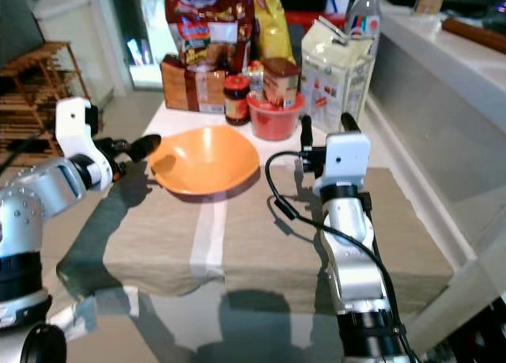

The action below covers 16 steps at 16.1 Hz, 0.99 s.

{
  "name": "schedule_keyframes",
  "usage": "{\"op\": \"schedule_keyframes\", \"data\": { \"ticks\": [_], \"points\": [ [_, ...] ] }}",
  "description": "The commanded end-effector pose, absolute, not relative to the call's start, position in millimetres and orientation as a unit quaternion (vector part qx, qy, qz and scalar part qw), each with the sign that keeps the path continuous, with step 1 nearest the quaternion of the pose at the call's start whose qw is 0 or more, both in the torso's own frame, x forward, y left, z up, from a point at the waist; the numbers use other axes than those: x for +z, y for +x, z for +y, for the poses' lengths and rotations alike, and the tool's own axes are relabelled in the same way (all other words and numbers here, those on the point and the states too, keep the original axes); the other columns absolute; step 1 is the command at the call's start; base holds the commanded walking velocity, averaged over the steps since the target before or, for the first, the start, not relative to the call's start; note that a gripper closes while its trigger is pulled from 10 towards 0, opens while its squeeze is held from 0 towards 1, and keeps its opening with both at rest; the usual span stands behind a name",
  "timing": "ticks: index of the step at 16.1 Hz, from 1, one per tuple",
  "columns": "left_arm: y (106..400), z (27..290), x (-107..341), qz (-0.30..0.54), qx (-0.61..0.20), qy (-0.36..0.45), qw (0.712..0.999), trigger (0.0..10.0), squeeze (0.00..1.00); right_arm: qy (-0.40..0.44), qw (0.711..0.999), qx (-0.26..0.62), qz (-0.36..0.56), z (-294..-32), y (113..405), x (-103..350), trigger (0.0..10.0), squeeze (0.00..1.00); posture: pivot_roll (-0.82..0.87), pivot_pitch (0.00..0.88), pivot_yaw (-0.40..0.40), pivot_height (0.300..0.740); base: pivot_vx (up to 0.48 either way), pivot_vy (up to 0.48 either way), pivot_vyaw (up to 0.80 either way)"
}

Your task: Setting the table

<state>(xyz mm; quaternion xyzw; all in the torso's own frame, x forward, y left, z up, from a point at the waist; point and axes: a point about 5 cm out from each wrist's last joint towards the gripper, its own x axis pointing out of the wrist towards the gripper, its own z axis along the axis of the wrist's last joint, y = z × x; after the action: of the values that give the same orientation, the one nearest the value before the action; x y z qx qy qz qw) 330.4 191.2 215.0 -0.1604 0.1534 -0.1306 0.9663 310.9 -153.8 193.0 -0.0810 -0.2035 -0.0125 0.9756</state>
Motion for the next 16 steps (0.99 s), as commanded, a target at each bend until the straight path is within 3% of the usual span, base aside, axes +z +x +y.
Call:
{"op": "schedule_keyframes", "data": {
  "ticks": [1, 14, 15, 16],
  "points": [
    [334, 190, 223, 0.151, -0.13, -0.177, 0.964, 10.0, 0.0, -0.081, 0.975, -0.014, -0.205, -155, 309, 194, 10.0, 0.0, 0.02, 0.0, 0.036, 0.74, 0.0, 0.0, 0.0],
    [334, 181, 201, 0.235, -0.114, -0.184, 0.948, 10.0, 0.0, -0.085, 0.977, -0.01, -0.194, -156, 307, 190, 10.0, 0.0, 0.0, 0.0, 0.034, 0.74, 0.0, 0.0, 0.0],
    [333, 181, 200, 0.238, -0.112, -0.181, 0.948, 0.5, 0.0, -0.085, 0.977, -0.009, -0.194, -155, 307, 190, 10.0, 0.0, 0.0, 0.0, 0.035, 0.74, 0.0, 0.0, 0.0],
    [334, 181, 199, 0.241, -0.112, -0.178, 0.948, 0.0, 0.0, -0.085, 0.977, -0.009, -0.193, -155, 307, 189, 10.0, 0.0, 0.0, 0.0, 0.034, 0.74, 0.0, 0.0, 0.0]
  ]
}}
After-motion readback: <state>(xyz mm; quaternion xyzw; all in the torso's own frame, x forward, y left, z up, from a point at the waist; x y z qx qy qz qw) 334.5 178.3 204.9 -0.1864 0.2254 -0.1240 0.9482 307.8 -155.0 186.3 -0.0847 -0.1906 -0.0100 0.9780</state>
